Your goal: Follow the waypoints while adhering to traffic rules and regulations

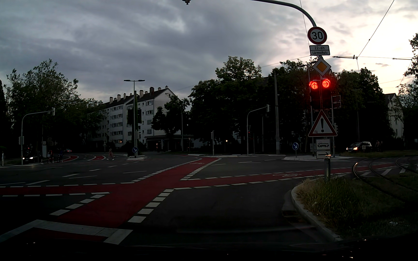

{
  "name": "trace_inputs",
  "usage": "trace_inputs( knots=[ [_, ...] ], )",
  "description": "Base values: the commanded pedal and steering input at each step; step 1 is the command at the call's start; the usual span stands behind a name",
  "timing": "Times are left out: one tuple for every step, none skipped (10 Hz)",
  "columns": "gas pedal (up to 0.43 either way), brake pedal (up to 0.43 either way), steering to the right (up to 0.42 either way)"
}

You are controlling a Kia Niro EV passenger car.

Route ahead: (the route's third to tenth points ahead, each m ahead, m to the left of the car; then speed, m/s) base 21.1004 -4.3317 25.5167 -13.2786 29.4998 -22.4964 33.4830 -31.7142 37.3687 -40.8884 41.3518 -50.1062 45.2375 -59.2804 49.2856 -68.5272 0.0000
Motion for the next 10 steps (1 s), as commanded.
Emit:
trace_inputs(
  knots=[
    [0.0,0.268,-0.052],
    [0.0,0.268,-0.052],
    [0.0,0.274,-0.052],
    [0.0,0.268,-0.052],
    [0.0,0.274,-0.052],
    [0.0,0.274,-0.052],
    [0.0,0.274,-0.052],
    [0.0,0.274,-0.052],
    [0.0,0.274,-0.052],
    [0.0,0.28,-0.052]
  ],
)
